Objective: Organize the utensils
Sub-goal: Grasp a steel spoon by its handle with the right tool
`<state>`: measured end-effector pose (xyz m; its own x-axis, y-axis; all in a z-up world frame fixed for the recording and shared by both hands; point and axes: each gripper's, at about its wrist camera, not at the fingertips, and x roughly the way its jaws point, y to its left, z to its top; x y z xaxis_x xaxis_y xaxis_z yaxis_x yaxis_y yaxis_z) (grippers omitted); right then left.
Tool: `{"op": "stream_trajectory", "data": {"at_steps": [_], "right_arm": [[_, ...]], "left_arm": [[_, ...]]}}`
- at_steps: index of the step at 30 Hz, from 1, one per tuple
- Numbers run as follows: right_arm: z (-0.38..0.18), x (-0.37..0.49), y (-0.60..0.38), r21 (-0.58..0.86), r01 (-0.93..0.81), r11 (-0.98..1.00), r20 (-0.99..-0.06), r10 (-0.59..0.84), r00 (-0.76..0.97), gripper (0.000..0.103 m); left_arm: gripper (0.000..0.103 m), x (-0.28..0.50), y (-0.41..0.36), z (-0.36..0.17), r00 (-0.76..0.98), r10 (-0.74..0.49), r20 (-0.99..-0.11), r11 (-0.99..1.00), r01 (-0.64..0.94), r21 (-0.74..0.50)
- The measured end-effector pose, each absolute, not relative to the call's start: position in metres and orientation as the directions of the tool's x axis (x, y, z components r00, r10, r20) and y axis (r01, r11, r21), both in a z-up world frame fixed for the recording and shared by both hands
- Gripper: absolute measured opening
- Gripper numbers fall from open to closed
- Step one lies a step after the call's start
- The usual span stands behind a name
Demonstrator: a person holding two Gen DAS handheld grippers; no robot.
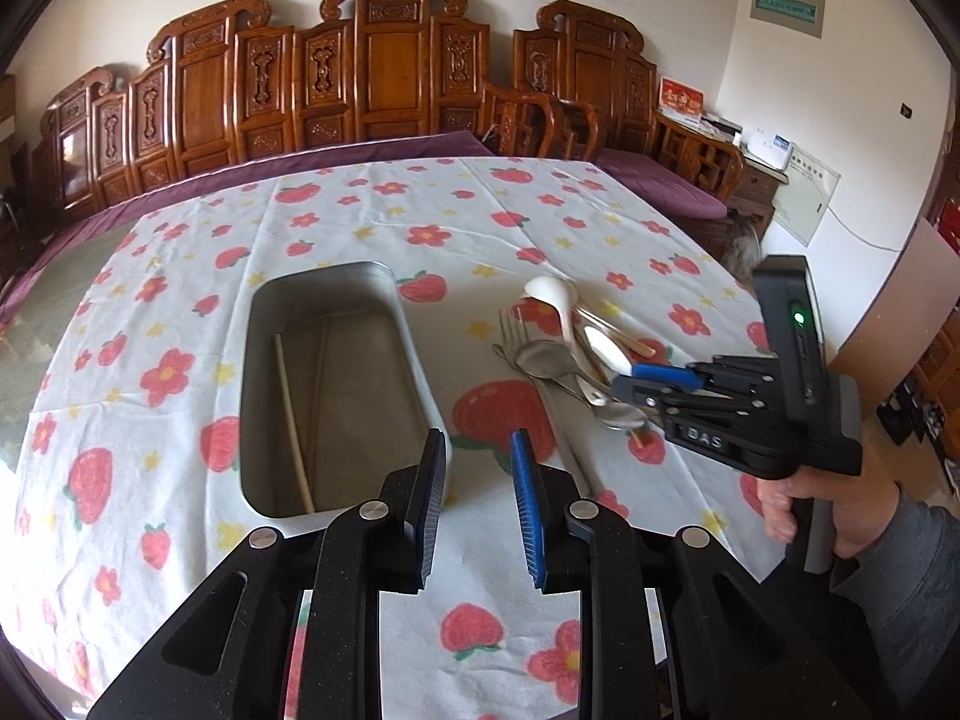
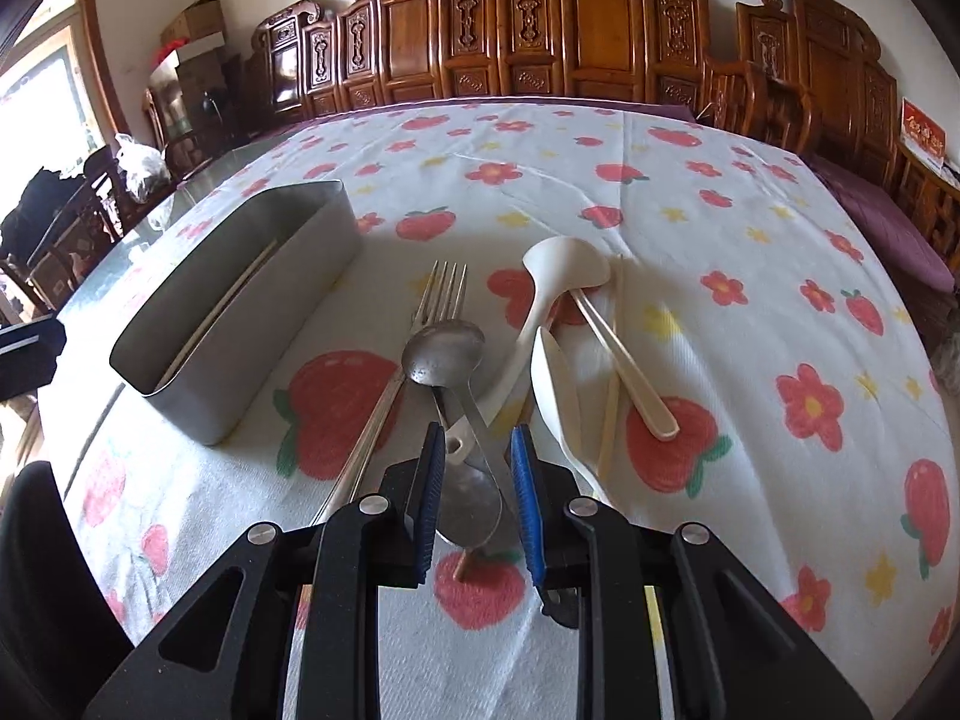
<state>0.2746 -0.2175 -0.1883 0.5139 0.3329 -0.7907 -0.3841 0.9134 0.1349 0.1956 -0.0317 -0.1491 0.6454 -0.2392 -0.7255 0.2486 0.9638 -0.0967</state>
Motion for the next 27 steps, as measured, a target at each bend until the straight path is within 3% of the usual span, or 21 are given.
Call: {"op": "stream_trajectory", "data": {"at_steps": [14, 21, 27], "right_arm": [[-0.207, 0.301, -0.212, 0.183, -0.342, 0.922, -0.818, 0.336, 0.467, 0.025], [-0.205, 0.296, -0.206, 0.13, -0.362, 0.923, -0.841, 0.296, 0.454, 0.017], [-0.204, 0.29, -0.2, 0.09, -0.411, 0.907, -0.853, 0.283, 0.438, 0.017]], "left_arm": [[0.021, 0.197, -0.044, -0.162, 0.617, -0.244, -0.748, 0.96, 0.264, -0.095], [0.021, 0.195, -0.046, -0.162, 0.62, -0.241, -0.747, 0.959, 0.269, -0.086], [0.021, 0.196, -0.046, -0.162, 0.619, -0.23, -0.751, 0.961, 0.265, -0.076]]}}
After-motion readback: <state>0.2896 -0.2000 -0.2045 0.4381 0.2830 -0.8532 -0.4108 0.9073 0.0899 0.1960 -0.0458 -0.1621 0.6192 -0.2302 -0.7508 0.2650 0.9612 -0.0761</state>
